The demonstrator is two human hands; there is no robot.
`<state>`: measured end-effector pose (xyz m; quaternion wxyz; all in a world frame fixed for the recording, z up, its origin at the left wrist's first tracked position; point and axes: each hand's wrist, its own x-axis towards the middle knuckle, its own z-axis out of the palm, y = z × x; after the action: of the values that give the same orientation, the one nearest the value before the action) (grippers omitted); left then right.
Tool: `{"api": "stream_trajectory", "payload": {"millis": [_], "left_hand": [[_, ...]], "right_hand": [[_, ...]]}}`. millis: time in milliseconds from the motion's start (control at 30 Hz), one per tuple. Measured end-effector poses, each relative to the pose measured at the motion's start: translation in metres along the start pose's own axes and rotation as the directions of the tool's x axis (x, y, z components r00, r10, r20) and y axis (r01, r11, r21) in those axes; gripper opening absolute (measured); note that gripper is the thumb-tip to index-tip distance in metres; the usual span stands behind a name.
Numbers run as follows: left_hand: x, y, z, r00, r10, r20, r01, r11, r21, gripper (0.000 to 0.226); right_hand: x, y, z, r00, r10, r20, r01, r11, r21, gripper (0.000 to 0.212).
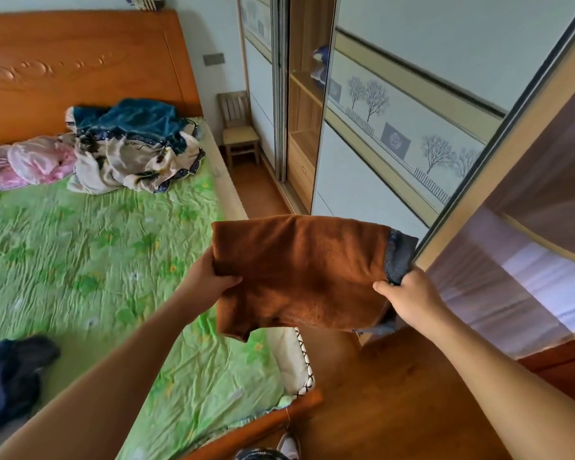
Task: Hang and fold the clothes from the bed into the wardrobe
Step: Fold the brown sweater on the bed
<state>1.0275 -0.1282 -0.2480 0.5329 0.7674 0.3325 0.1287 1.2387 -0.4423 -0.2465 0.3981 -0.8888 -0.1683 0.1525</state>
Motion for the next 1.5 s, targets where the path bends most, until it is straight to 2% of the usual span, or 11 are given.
{"api": "stream_trajectory", "payload": {"millis": [133, 367, 500, 667, 900, 1200, 1500], "left_hand": [[0.027, 0.011, 0.015, 0.999, -0.001, -0.043, 0.000, 1.000, -0.025, 0.053], [0.054, 0.030, 0.058, 0.982, -0.043, -0.186, 0.032, 0.997, -0.065, 0.054], [0.058, 0.041, 0.081, 0.947, -0.081, -0.312, 0.064, 0.996, -0.065, 0.056], [0.066, 0.052, 0.088, 0.890, -0.111, -0.442, 0.105, 0.994, -0.038, 0.062], [0.114, 0.061, 0.085, 0.857, -0.108, -0.503, 0.135, 0.991, 0.018, 0.066], [0.265, 0.032, 0.048, 0.857, -0.139, -0.496, 0.161, 0.987, 0.002, 0.063], [0.440, 0.034, -0.034, 0.848, -0.150, -0.508, 0.190, 0.981, 0.028, 0.065]], "right_hand": [[0.033, -0.003, -0.006, 0.999, -0.030, -0.012, 0.030, 0.999, 0.018, 0.022], [0.101, 0.002, -0.020, 0.991, -0.122, 0.058, 0.121, 0.992, 0.025, 0.021], [0.142, -0.002, -0.029, 0.980, -0.185, 0.068, 0.184, 0.983, 0.026, 0.023], [0.179, -0.017, -0.017, 0.976, -0.210, 0.051, 0.204, 0.973, 0.106, 0.029], [0.236, -0.039, 0.006, 0.972, -0.230, 0.053, 0.222, 0.967, 0.125, 0.017], [0.362, -0.094, 0.068, 0.969, -0.243, 0.034, 0.239, 0.967, 0.088, 0.013], [0.505, -0.195, 0.140, 0.975, -0.219, 0.040, 0.215, 0.972, 0.098, 0.019]]}}
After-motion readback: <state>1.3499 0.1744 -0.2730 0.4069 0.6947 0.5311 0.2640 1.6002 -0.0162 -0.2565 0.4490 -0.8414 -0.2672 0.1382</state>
